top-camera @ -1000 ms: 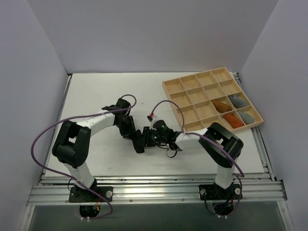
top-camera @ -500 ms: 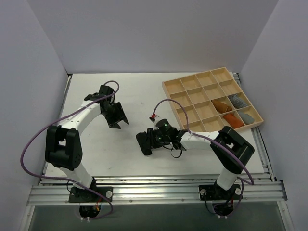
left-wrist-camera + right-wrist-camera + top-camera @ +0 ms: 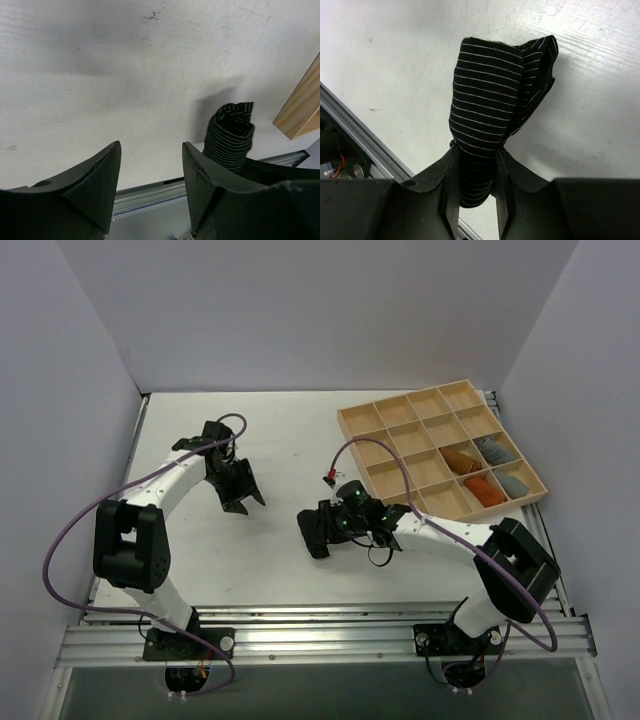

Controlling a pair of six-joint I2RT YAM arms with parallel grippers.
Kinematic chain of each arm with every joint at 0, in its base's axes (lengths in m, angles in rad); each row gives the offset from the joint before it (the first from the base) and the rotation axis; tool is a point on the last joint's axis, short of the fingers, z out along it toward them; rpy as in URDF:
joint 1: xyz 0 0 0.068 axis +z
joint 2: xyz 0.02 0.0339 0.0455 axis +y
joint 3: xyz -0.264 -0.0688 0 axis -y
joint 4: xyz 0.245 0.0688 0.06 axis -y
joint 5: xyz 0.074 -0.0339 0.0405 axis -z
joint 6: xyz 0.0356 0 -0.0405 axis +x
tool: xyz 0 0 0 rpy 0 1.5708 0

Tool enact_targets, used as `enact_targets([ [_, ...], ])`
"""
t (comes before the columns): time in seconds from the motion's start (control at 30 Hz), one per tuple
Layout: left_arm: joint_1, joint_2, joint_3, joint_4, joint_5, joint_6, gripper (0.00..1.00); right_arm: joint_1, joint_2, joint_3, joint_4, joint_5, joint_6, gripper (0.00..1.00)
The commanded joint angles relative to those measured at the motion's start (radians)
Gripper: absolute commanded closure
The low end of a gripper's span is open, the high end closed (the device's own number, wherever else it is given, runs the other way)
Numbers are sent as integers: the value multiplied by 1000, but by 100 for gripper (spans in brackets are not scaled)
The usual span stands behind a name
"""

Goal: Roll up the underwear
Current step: Place the rolled underwear into the container

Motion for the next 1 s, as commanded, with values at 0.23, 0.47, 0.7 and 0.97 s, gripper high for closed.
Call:
enact_targets([
  [0.23, 6, 37, 44, -5, 60, 42, 41, -170, -202, 60, -183, 70, -77, 100],
  [0.47, 1, 44, 52, 50, 163, 28, 41, -465, -152, 136, -220, 39, -240, 100],
  [0.7, -3, 44, 78, 56, 215, 22, 41, -563, 22, 234, -150, 96, -249, 100],
  [0.97, -5, 67, 84, 23, 224, 32, 41, -551, 143, 126, 8, 202, -99, 100],
])
